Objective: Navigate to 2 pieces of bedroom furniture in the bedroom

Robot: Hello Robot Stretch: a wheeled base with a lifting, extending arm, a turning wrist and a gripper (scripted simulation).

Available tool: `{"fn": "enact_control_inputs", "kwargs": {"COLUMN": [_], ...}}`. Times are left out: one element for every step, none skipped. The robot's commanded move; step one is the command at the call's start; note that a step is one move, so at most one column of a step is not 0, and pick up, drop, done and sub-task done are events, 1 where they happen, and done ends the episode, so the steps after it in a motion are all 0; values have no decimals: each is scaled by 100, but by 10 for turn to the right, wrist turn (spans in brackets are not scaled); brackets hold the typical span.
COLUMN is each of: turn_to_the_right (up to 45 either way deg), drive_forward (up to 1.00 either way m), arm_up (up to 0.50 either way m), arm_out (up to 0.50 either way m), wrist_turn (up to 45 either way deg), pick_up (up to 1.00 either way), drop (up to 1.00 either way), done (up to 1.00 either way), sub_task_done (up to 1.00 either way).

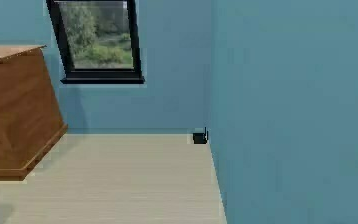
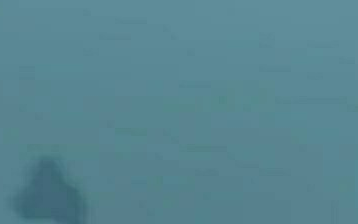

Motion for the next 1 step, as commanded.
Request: {"fn": "enact_control_inputs", "kwargs": {"turn_to_the_right": [-450], "drive_forward": [0], "arm_up": [0], "arm_out": [0], "wrist_turn": [0], "pick_up": [0], "drop": [0], "done": [0], "sub_task_done": [0]}}
